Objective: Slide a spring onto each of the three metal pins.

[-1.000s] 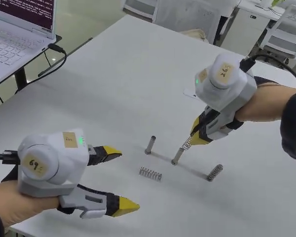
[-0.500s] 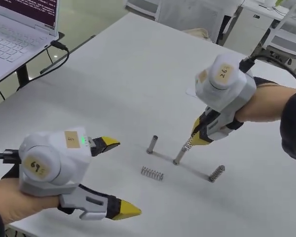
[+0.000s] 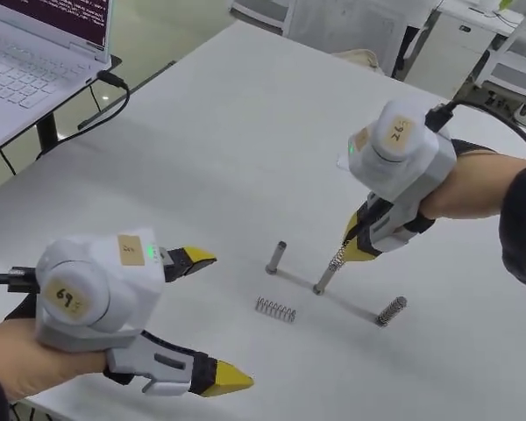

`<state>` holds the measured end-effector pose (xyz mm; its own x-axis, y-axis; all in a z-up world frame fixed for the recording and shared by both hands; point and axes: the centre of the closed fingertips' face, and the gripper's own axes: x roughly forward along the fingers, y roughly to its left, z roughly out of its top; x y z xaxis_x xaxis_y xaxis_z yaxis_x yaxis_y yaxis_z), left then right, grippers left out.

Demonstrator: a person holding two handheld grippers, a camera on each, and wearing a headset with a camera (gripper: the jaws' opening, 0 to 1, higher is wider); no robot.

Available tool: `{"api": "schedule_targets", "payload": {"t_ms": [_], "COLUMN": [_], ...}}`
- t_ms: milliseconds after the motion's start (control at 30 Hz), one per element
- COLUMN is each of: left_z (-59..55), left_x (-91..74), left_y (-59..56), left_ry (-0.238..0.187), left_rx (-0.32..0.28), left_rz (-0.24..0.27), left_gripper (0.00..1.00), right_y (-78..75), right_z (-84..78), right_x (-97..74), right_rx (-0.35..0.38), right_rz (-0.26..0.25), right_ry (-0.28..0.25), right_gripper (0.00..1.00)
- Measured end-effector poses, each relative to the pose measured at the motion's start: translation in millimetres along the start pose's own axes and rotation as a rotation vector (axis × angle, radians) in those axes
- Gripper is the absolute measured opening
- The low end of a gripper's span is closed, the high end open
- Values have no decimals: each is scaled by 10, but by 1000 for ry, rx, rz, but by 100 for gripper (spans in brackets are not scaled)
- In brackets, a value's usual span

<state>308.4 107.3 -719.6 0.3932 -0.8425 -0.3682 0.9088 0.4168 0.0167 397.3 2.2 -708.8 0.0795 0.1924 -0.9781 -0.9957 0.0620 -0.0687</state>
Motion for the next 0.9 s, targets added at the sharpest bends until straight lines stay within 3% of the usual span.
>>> {"api": "schedule_targets", "payload": {"t_ms": [900], "left_z": [-31], "left_x": [-2], "left_y": [19], "left_ry": [-5], "left_rx": [-19], "left_rz": [-2], "left_gripper": [77], "right_y": [0], "right_z": [-69], "right_x": [311], "right_rx": [2], "right_rz": [28], "right_ry": [26], "right_gripper": [8]}}
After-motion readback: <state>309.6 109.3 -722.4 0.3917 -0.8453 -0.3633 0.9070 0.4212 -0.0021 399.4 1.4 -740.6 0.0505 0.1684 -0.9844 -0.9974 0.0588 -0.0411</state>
